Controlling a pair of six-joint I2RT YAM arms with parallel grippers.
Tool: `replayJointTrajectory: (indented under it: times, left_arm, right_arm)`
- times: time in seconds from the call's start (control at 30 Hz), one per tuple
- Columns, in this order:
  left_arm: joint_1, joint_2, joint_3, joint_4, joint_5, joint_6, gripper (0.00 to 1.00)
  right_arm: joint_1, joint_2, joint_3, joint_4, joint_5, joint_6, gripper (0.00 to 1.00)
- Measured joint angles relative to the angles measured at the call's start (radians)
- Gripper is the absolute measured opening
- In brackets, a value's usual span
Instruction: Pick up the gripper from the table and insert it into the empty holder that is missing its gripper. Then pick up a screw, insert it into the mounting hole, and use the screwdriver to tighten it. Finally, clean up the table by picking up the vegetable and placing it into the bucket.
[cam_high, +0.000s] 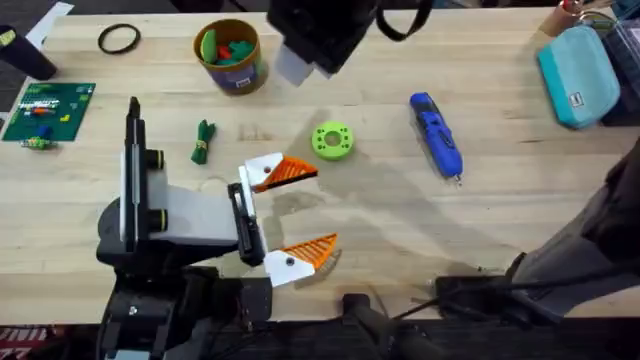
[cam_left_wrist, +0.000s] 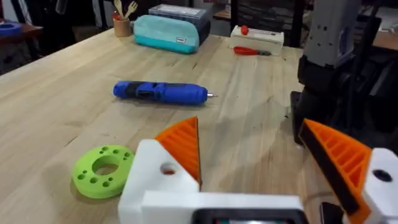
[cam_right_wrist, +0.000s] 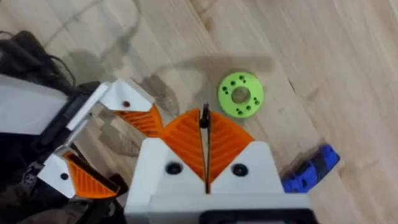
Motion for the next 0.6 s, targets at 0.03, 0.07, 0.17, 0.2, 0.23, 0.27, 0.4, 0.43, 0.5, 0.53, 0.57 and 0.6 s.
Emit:
replayJointTrajectory:
  times: [0.03,0.07,0.17,0.2,0.23,0.27,0.4,0.43,0.5,0.53,0.57,0.6]
  left_arm:
    - [0.000,0.000,0.000,0.000,0.000,0.000,0.986]
    - [0.000,0.000,0.000,0.000,0.000,0.000,0.986]
    - [0.000,0.000,0.000,0.000,0.000,0.000,0.986]
    - [0.000,0.000,0.000,0.000,0.000,0.000,0.986]
    - [0.000,0.000,0.000,0.000,0.000,0.000,0.986]
    - [0.000,0.000,0.000,0.000,0.000,0.000,0.986]
    - [0.000,0.000,0.000,0.000,0.000,0.000,0.986]
    - [0.000,0.000,0.000,0.000,0.000,0.000,0.986]
    - [0.000,0.000,0.000,0.000,0.000,0.000,0.986]
    - [0.000,0.000,0.000,0.000,0.000,0.000,0.986]
    - [0.000,0.000,0.000,0.000,0.000,0.000,0.986]
    - [0.000,0.000,0.000,0.000,0.000,0.000,0.986]
  right_arm:
    - [0.010,0.000,0.010,0.000,0.000,-0.004,0.003]
    - [0.018,0.000,0.022,0.000,-0.001,-0.006,0.003]
    - [0.036,0.000,0.067,0.000,-0.003,-0.011,0.003]
    - [0.042,0.000,0.081,-0.001,-0.003,-0.011,0.003]
    - [0.048,0.000,0.092,-0.001,-0.003,-0.012,0.003]
    - [0.055,0.000,0.101,-0.003,-0.003,-0.012,0.003]
    - [0.092,0.000,0.108,-0.039,-0.003,-0.020,0.003]
    - [0.100,0.000,0.108,-0.046,-0.003,-0.023,0.003]
    - [0.116,0.000,0.108,-0.071,-0.003,-0.036,0.003]
    - [0.123,0.000,0.108,-0.086,-0.003,-0.042,0.003]
    - [0.128,0.000,0.108,-0.101,-0.003,-0.046,0.003]
    - [0.130,0.000,0.108,-0.111,-0.003,-0.049,0.003]
